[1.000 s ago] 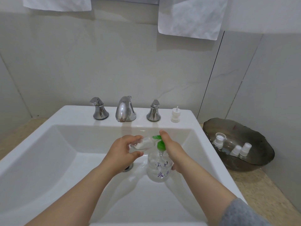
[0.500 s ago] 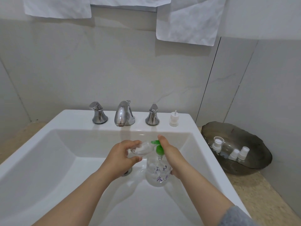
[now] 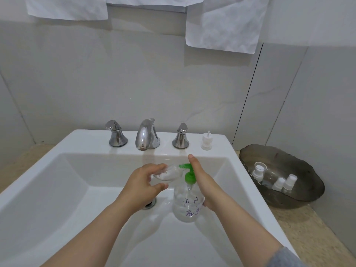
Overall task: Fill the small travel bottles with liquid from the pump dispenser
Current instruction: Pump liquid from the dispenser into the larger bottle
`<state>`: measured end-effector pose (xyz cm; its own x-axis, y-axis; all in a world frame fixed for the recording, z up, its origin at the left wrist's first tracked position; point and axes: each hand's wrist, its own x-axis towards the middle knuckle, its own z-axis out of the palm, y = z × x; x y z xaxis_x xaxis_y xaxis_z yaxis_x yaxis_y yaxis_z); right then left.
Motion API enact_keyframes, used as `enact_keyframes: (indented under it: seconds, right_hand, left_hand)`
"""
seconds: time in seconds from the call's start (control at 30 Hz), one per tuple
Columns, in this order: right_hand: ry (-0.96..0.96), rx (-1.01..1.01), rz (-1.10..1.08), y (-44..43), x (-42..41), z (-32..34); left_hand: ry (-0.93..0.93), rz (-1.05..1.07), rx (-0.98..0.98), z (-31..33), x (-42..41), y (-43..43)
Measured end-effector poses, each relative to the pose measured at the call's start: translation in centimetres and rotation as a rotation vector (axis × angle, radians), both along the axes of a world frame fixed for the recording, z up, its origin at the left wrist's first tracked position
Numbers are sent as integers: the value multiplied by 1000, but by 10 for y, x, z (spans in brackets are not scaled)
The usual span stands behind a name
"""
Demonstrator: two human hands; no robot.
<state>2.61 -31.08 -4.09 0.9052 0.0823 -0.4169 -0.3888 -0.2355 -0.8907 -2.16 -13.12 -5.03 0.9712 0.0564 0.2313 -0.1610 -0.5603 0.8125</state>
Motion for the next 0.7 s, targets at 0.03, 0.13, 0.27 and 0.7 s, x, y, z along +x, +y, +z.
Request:
enact_keyframes:
  seconds: [0.03,0.13,0.27,0.7]
  right_hand:
    - [-2,1,-4,1,-1,0]
    - [-8,-11,-13,2,0,0]
    - [-2,-3,-15,1,1,-2]
    - [81,62,42,-5,1,-9]
  left_hand:
    - [-2,0,0,0,0,0]
    - [-7,-8,6,1,-1,-1]
    - [-2,-10,-10,2,-1,-1]
    - [32,11,-20,1,0,2]
